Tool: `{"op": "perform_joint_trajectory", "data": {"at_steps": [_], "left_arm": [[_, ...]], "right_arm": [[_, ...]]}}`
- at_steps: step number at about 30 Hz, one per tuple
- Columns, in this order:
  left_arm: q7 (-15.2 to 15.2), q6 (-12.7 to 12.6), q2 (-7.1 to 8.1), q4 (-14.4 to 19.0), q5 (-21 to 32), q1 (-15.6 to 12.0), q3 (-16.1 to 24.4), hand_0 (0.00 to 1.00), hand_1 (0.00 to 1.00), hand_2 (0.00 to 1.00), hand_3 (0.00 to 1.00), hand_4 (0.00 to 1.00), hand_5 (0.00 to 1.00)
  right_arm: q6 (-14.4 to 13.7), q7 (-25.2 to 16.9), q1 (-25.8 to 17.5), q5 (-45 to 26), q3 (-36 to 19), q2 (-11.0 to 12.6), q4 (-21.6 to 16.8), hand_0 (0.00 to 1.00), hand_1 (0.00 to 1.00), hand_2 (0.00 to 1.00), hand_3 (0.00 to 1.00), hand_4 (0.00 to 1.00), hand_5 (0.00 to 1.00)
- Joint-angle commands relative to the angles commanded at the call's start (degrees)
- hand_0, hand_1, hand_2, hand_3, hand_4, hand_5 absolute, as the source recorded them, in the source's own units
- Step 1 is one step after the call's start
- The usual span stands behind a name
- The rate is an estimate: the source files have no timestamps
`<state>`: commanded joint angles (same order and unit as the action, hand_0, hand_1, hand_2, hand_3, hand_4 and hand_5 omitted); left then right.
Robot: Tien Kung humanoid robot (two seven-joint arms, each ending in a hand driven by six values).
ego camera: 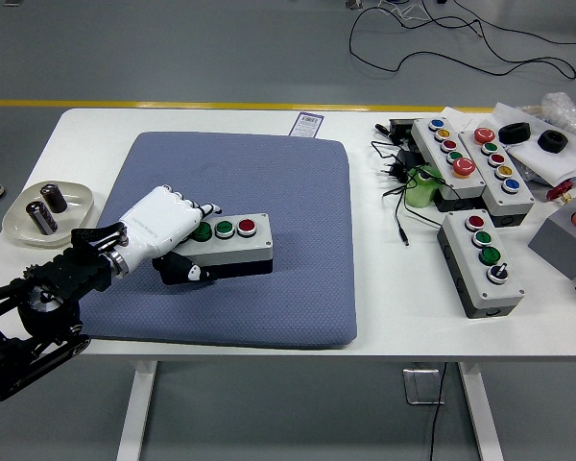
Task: Pick up the button,place it on the desk,press the button,press the button
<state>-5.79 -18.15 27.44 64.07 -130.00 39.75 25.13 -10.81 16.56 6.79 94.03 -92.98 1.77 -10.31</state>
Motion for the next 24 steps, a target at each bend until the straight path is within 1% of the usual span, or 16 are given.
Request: {"op": "perform_joint_trajectory", "data": {"at_steps": [3, 4, 6, 8, 9, 10, 15, 16, 18, 21, 22, 23, 24], "left_arm": [[0.48, 2.05, 0.25, 0.68, 0.0, -0.5, 1.26, 0.567, 0.727, 0.896, 0.998, 0.931, 0.736], [0.67, 2.75, 0.36, 1.05, 0.0, -0.72, 1.93, 0.943, 0.981, 0.998, 0.998, 0.981, 0.813], [1.09, 3.95, 0.58, 1.9, 0.0, -1.16, 3.39, 0.943, 0.981, 0.998, 0.998, 0.981, 0.813], [1.52, 5.5, 0.74, 3.34, 0.0, -1.91, 5.71, 0.943, 0.981, 0.998, 0.998, 0.981, 0.813], [1.96, 6.42, 0.81, 4.37, 0.0, -2.51, 7.24, 0.943, 0.981, 0.998, 0.998, 0.981, 0.813], [2.46, 7.09, 0.84, 5.3, 0.0, -3.09, 8.67, 0.988, 0.998, 0.998, 0.998, 0.979, 0.812], [4.05, 8.99, 1.14, 10.81, 0.0, -6.19, 16.08, 0.988, 0.998, 0.998, 0.998, 0.979, 0.812], [4.12, 9.06, 1.21, 11.86, 0.0, -6.73, 17.2, 0.961, 0.976, 0.998, 0.998, 0.995, 0.853], [4.22, 8.0, 1.24, 14.12, 0.0, -7.88, 19.19, 0.961, 0.976, 0.998, 0.998, 0.995, 0.853], [3.85, 3.97, 0.89, 18.62, 1.25, -9.59, 21.39, 0.961, 0.976, 0.998, 0.998, 0.995, 0.853], [3.53, 3.06, 0.77, 19.85, 1.64, -9.89, 21.63, 0.528, 0.593, 0.611, 0.819, 0.886, 0.943], [3.07, 2.08, 0.61, 21.27, 2.19, -10.17, 21.67, 0.528, 0.593, 0.611, 0.819, 0.886, 0.943], [2.66, 1.67, 0.49, 22.7, 3.18, -10.36, 21.54, 0.528, 0.593, 0.611, 0.819, 0.886, 0.943]], "right_arm": [[-0.01, -0.01, 0.01, -0.13, 0.03, -0.02, 0.0, 0.653, 0.65, 0.681, 0.597, 0.44, 0.314], [-0.02, -0.02, 0.01, -0.15, 0.01, -0.03, 0.0, 0.653, 0.65, 0.681, 0.597, 0.44, 0.315], [-0.04, -0.01, 0.02, -0.09, -0.08, -0.05, 0.0, 0.653, 0.65, 0.681, 0.597, 0.44, 0.315], [-0.04, 0.0, 0.03, 0.02, -0.15, -0.06, 0.0, 0.653, 0.65, 0.681, 0.597, 0.44, 0.315], [-0.05, 0.0, 0.02, -0.02, -0.19, -0.07, 0.0, 0.653, 0.65, 0.681, 0.597, 0.44, 0.315], [-0.07, -0.01, 0.02, -0.04, -0.22, -0.08, 0.0, 0.652, 0.65, 0.681, 0.597, 0.441, 0.315], [-0.09, 0.0, -0.04, -0.01, -0.38, -0.08, 0.0, 0.652, 0.65, 0.681, 0.597, 0.441, 0.315], [-0.08, 0.0, -0.05, -0.02, -0.38, -0.07, 0.0, 0.653, 0.65, 0.681, 0.597, 0.44, 0.315], [-0.08, -0.02, -0.1, -0.09, -0.35, -0.04, 0.0, 0.653, 0.65, 0.681, 0.597, 0.44, 0.315], [-0.06, 0.03, -0.23, 0.05, -0.47, -0.06, 0.0, 0.653, 0.65, 0.681, 0.597, 0.44, 0.315], [-0.05, 0.05, -0.27, 0.11, -0.49, -0.07, 0.0, 0.653, 0.65, 0.681, 0.597, 0.44, 0.314], [-0.05, 0.07, -0.35, 0.18, -0.53, -0.07, 0.0, 0.653, 0.65, 0.681, 0.597, 0.44, 0.314], [-0.04, 0.08, -0.4, 0.24, -0.56, -0.07, 0.0, 0.653, 0.65, 0.681, 0.597, 0.44, 0.314]]}}
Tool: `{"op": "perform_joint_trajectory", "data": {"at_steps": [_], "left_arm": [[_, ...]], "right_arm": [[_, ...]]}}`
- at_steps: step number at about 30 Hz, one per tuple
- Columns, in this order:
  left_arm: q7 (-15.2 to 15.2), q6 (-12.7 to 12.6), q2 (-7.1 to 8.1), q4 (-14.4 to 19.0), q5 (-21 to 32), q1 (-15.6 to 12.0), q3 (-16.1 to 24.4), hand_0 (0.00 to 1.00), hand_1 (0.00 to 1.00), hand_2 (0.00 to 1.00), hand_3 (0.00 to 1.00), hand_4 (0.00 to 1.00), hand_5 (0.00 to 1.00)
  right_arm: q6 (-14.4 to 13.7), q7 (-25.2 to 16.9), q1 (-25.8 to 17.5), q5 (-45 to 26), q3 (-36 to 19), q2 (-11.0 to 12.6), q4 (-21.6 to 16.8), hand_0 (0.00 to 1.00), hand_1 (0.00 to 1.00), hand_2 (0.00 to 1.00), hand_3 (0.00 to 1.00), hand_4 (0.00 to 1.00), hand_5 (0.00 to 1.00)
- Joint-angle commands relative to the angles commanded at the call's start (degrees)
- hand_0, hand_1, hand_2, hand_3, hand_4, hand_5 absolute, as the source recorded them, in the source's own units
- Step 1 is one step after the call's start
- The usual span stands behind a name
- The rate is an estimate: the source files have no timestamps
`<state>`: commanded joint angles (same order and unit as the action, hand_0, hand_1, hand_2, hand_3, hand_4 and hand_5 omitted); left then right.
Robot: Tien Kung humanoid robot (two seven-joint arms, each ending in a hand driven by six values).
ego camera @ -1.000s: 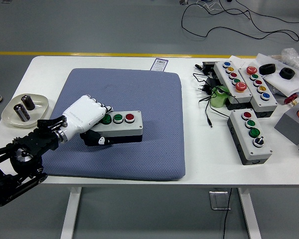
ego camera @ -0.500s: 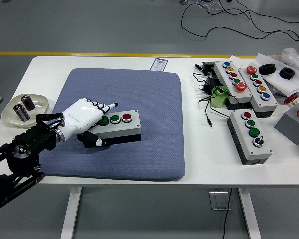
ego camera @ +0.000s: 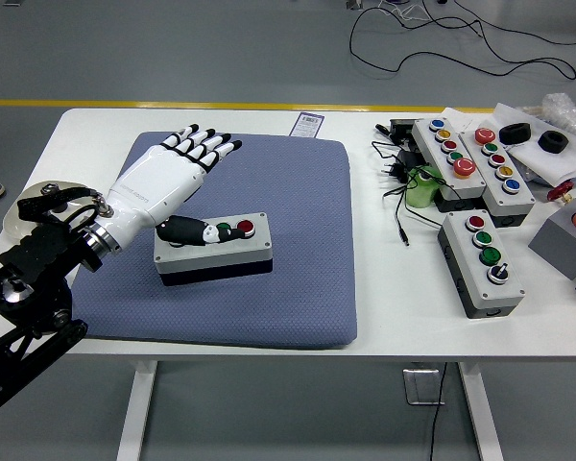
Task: Pick up the button,place it on the desk,press the button,press the button
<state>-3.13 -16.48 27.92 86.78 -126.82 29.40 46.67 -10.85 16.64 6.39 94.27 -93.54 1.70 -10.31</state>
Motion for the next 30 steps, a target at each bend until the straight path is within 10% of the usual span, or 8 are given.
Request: {"op": "perform_joint_trajectory", "data": {"at_steps": [4, 5, 13, 30], "left_arm": [[-3.3, 1.18, -0.44, 3.61, 2.85, 0.19, -2.5, 0.528, 0.593, 0.611, 0.819, 0.886, 0.943], [-4.43, 2.4, -0.6, 4.04, 3.61, 0.31, -3.21, 0.026, 0.002, 0.004, 0.602, 0.677, 0.998], [-12.48, 14.88, -2.31, 2.58, 13.52, 1.43, -6.63, 0.019, 0.002, 0.002, 0.64, 0.635, 0.998], [-16.26, 15.4, -2.81, 2.0, 14.2, 2.32, -5.82, 0.019, 0.002, 0.002, 0.673, 0.602, 0.983]], "right_arm": [[-0.01, 0.05, -0.07, 0.09, -0.05, 0.0, 0.0, 0.653, 0.65, 0.681, 0.597, 0.44, 0.314], [-0.01, 0.05, -0.09, 0.07, -0.04, -0.01, 0.0, 0.653, 0.65, 0.681, 0.597, 0.44, 0.315], [-0.04, -0.04, -0.05, -0.18, 0.3, -0.01, 0.0, 0.653, 0.65, 0.681, 0.598, 0.44, 0.314], [-0.01, -0.14, 0.19, -0.24, 0.33, 0.09, 0.0, 0.652, 0.65, 0.68, 0.598, 0.439, 0.317]]}}
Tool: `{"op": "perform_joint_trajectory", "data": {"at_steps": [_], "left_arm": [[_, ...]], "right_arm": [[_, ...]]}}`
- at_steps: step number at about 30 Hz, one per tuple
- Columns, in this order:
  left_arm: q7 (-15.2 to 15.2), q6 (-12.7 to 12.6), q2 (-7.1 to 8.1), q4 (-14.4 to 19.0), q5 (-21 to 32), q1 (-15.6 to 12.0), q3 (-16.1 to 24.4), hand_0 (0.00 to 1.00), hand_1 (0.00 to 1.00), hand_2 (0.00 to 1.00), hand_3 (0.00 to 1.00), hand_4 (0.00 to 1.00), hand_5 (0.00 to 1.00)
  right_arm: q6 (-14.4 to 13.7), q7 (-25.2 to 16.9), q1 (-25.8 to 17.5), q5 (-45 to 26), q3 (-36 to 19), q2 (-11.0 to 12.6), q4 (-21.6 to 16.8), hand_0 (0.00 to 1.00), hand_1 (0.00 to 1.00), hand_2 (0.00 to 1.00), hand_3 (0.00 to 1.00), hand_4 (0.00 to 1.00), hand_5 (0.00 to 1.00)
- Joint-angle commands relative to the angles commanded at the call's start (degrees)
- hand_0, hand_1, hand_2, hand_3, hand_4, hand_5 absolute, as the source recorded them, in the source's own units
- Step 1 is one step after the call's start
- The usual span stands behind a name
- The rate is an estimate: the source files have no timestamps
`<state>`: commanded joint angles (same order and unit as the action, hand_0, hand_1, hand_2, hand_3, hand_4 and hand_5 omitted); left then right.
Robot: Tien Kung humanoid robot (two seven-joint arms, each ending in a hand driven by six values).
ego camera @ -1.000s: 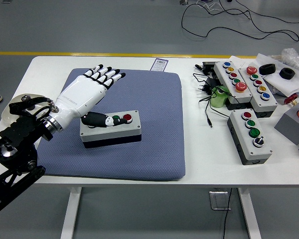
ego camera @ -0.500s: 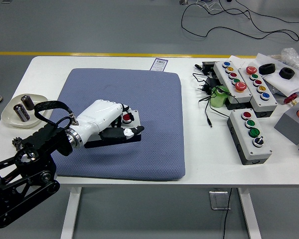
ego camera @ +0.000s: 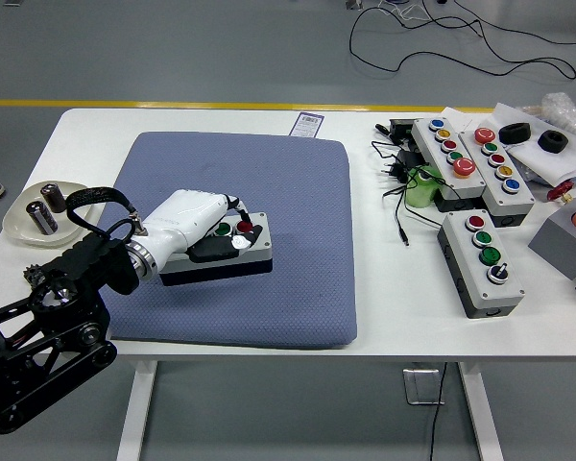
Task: Pick up the button,place it on the desk,press the button,press the button
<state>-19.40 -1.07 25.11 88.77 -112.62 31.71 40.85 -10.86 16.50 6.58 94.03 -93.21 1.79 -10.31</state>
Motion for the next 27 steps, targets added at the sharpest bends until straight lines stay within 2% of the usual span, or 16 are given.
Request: {"op": "perform_joint_trajectory", "data": {"at_steps": [5, 15, 21, 23, 27], "left_arm": [[-0.25, 0.67, -0.4, -0.86, 0.06, 0.61, -0.69, 0.02, 0.002, 0.002, 0.674, 0.603, 0.986], [-1.82, 4.25, -0.9, -3.03, -1.41, 1.13, -2.24, 0.021, 0.002, 0.002, 0.675, 0.603, 0.986], [-2.03, 6.66, -0.81, -2.65, -1.35, 1.08, -2.3, 0.019, 0.002, 0.002, 0.676, 0.603, 0.985], [-2.08, 6.56, -0.78, -2.54, -1.5, 0.96, -2.24, 0.018, 0.002, 0.002, 0.674, 0.603, 0.986], [-2.43, 4.62, -0.72, -1.71, -2.45, 0.15, -0.47, 0.018, 0.002, 0.002, 0.674, 0.603, 0.986]], "right_arm": [[-0.03, 0.0, 0.09, 0.08, -0.07, -0.02, 0.0, 0.652, 0.65, 0.68, 0.598, 0.44, 0.317], [-0.03, 0.03, 0.13, 0.13, -0.08, 0.0, 0.0, 0.653, 0.65, 0.68, 0.598, 0.439, 0.316], [-0.01, -0.01, 0.07, 0.13, -0.1, 0.02, 0.0, 0.653, 0.649, 0.68, 0.597, 0.44, 0.318], [0.0, -0.02, 0.07, 0.19, -0.12, 0.03, 0.0, 0.653, 0.649, 0.68, 0.598, 0.439, 0.316], [-0.01, -0.04, 0.07, 0.14, -0.16, -0.01, 0.0, 0.653, 0.649, 0.68, 0.598, 0.439, 0.316]]}}
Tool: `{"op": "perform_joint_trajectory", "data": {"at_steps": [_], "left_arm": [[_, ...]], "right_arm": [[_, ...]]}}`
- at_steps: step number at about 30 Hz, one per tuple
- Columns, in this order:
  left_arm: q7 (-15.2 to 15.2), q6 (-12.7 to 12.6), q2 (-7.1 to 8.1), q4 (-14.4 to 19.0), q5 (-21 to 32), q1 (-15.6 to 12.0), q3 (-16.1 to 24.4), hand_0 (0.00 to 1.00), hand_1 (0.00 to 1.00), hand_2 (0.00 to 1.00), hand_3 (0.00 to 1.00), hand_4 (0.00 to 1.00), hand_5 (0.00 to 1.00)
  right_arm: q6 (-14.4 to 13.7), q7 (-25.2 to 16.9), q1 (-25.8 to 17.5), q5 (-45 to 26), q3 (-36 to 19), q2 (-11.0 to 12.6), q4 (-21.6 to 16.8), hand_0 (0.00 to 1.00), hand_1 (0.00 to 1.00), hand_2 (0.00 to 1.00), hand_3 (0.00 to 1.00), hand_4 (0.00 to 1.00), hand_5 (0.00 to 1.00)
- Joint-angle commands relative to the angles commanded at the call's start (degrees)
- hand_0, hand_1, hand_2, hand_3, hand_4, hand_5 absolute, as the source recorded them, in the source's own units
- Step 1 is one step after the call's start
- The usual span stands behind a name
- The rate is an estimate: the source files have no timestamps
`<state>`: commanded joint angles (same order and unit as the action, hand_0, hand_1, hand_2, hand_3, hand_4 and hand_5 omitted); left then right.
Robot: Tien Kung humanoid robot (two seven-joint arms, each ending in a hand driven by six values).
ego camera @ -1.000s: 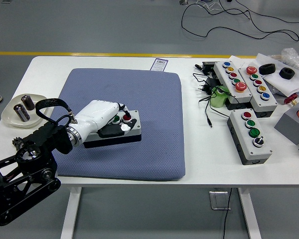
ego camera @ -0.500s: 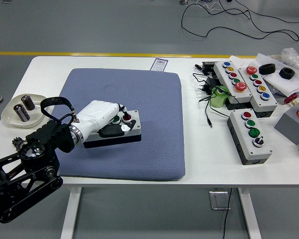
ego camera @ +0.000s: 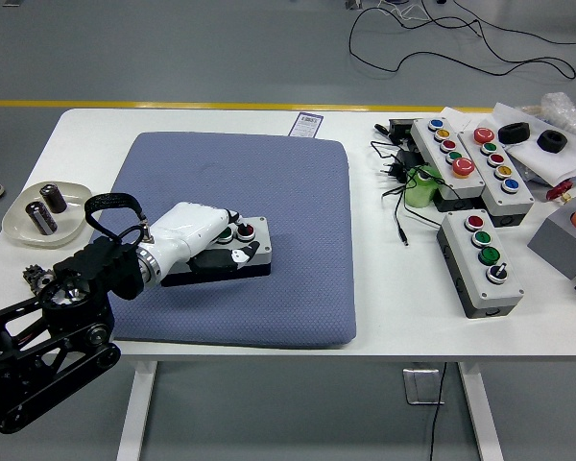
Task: Pick up the button,place it on the desk,press the button,press the button
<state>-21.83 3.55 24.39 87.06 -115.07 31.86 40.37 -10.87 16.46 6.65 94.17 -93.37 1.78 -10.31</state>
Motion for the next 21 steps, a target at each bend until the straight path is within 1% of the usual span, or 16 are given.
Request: {"op": "perform_joint_trajectory", "data": {"at_steps": [4, 7, 8, 9, 13, 15, 21], "left_arm": [[-1.25, -1.33, 0.23, 1.58, -1.58, -1.14, 3.26, 0.018, 0.002, 0.002, 0.673, 0.601, 0.993], [-1.78, -2.32, 0.95, 3.17, -2.4, -2.29, 4.98, 0.018, 0.002, 0.002, 0.673, 0.601, 0.993], [-1.85, -2.32, 1.17, 3.55, -2.54, -2.62, 5.33, 0.018, 0.002, 0.002, 0.635, 0.601, 0.994], [-1.92, -2.1, 1.46, 3.94, -2.71, -3.05, 5.56, 0.018, 0.002, 0.002, 0.635, 0.601, 0.994], [-1.93, -1.24, 2.18, 4.47, -2.79, -3.93, 5.16, 0.018, 0.002, 0.002, 0.635, 0.601, 0.994], [-1.83, -1.32, 2.41, 4.7, -2.78, -4.3, 4.83, 0.018, 0.002, 0.002, 0.618, 0.601, 0.994], [-1.84, -0.97, 2.5, 4.58, -2.58, -4.62, 4.46, 0.019, 0.002, 0.002, 0.616, 0.601, 0.994]], "right_arm": [[0.03, 0.03, 0.04, 0.16, -0.09, 0.0, 0.0, 0.653, 0.65, 0.68, 0.598, 0.439, 0.317], [0.05, 0.05, 0.11, 0.24, -0.06, 0.04, 0.0, 0.653, 0.65, 0.68, 0.598, 0.439, 0.317], [0.05, 0.04, 0.1, 0.16, -0.03, 0.05, 0.0, 0.653, 0.649, 0.681, 0.598, 0.439, 0.316], [0.06, 0.05, 0.1, 0.15, -0.04, 0.05, 0.0, 0.653, 0.649, 0.681, 0.598, 0.439, 0.316], [0.07, 0.09, 0.1, 0.29, -0.13, 0.01, 0.0, 0.653, 0.649, 0.681, 0.598, 0.439, 0.316], [0.08, 0.11, 0.07, 0.37, -0.17, -0.01, 0.0, 0.653, 0.649, 0.681, 0.598, 0.439, 0.317], [0.1, 0.2, -0.03, 0.62, -0.38, -0.05, 0.0, 0.653, 0.649, 0.681, 0.597, 0.439, 0.316]]}}
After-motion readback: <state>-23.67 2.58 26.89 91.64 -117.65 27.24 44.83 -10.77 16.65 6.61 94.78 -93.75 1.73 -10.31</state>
